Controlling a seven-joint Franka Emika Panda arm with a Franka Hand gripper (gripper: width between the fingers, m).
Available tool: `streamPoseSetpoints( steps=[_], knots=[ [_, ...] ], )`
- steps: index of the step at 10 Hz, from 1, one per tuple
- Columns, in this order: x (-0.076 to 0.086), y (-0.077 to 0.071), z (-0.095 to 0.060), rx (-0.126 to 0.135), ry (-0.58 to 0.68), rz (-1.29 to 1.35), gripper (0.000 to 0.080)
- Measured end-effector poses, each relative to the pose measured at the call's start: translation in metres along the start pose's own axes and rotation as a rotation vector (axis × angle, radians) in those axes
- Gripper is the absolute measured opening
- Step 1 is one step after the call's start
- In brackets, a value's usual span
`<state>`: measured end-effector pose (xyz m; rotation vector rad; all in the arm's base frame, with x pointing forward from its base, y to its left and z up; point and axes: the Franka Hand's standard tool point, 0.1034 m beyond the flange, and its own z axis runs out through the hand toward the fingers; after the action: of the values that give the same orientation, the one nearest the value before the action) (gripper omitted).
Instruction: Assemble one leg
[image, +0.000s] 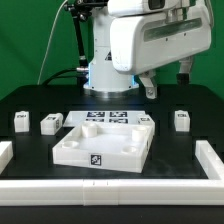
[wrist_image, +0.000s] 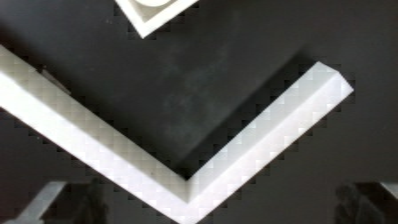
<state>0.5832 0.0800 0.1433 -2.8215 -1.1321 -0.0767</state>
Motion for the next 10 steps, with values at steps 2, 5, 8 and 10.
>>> streamPoseSetpoints(
  steps=[2, 5, 8, 10],
  knots=[
    [0.0, 0.001, 0.0, 0.011, 0.01, 0.023, 0.065],
    [0.0, 0.001, 0.0, 0.011, 0.01, 0.023, 0.065],
    [-0.009, -0.003, 0.008, 0.002, 0.01, -0.04, 0.065],
    [-0.029, -0.01, 0.021, 0.007, -0.005, -0.191, 0.065]
  ],
)
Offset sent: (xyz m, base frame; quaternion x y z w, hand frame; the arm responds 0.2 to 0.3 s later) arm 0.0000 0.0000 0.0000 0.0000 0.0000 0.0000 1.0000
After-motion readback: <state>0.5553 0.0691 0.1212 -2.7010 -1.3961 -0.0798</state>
